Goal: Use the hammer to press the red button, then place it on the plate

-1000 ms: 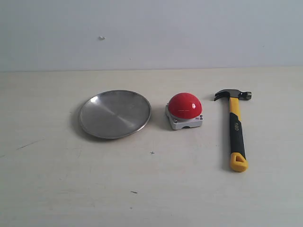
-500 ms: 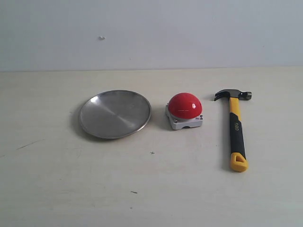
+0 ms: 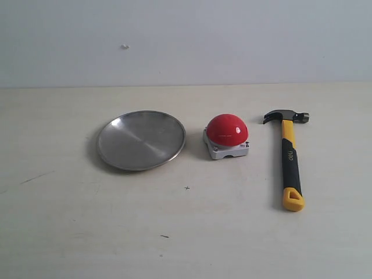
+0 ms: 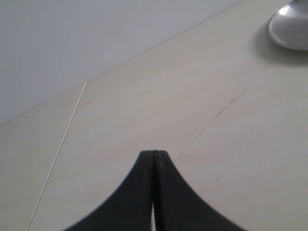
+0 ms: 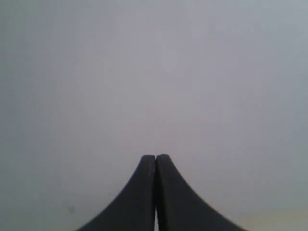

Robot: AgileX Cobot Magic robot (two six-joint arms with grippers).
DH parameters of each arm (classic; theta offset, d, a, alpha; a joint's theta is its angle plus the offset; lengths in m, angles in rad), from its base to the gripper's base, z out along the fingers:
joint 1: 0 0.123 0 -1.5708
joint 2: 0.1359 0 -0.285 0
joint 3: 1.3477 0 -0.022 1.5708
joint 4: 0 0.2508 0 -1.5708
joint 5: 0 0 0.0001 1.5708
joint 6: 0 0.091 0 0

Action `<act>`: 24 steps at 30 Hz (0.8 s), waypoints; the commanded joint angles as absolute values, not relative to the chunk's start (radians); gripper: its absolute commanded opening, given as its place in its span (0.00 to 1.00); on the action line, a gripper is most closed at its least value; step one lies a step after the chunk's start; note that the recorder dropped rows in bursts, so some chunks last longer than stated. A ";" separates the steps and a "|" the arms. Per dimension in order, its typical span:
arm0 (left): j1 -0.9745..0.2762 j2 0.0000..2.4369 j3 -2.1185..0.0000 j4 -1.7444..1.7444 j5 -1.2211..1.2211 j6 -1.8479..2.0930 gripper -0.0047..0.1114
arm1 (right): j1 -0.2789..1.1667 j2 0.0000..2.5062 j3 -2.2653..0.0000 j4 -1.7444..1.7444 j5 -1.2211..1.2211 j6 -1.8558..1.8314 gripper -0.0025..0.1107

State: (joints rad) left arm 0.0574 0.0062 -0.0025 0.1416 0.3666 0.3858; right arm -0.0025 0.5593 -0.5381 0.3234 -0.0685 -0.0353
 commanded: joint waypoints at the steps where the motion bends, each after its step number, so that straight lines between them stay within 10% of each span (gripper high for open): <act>1: 0.059 0.000 0.000 0.142 0.366 0.385 0.04 | -0.008 1.042 -0.816 0.307 0.345 -0.078 0.02; 10: 0.059 0.000 0.000 0.142 0.366 0.385 0.04 | -0.008 1.824 -1.346 -0.127 0.729 0.340 0.04; 19: 0.059 0.000 0.000 0.142 0.366 0.385 0.04 | -0.024 2.095 -1.553 -0.040 0.840 0.315 0.51; 24: 0.059 0.000 0.000 0.142 0.366 0.385 0.04 | -0.042 2.173 -1.603 0.078 0.853 0.243 0.53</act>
